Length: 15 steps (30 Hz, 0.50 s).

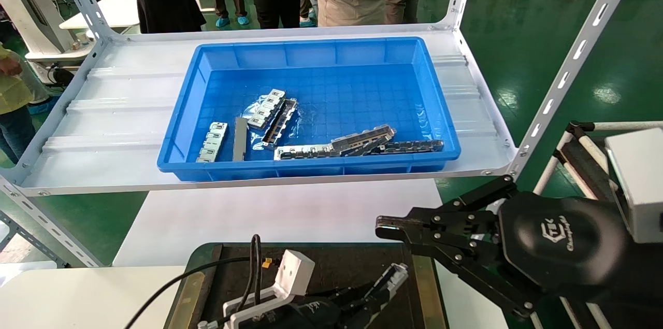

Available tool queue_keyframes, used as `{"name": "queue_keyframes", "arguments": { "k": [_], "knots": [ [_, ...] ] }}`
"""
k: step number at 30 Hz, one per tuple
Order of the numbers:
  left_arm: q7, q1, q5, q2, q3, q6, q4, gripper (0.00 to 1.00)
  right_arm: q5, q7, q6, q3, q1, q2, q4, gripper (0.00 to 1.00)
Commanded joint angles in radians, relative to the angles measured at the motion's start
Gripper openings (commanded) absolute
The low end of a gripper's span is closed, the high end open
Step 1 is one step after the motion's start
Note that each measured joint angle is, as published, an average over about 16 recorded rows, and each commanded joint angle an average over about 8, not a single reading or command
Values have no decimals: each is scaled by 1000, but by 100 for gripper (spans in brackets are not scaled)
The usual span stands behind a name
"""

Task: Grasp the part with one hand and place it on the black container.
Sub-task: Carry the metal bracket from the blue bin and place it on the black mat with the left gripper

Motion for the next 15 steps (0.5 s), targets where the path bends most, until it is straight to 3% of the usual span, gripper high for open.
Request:
{"name": "queue_keyframes", "arguments": {
  "k": [1, 15],
  "knots": [
    [-10, 16, 9, 19, 10, -58, 6, 0, 0, 0, 0, 0, 0, 0, 0, 0],
    [-24, 96, 8, 206, -9, -372, 123, 0, 0, 0, 0, 0, 0, 0, 0, 0]
  ]
}}
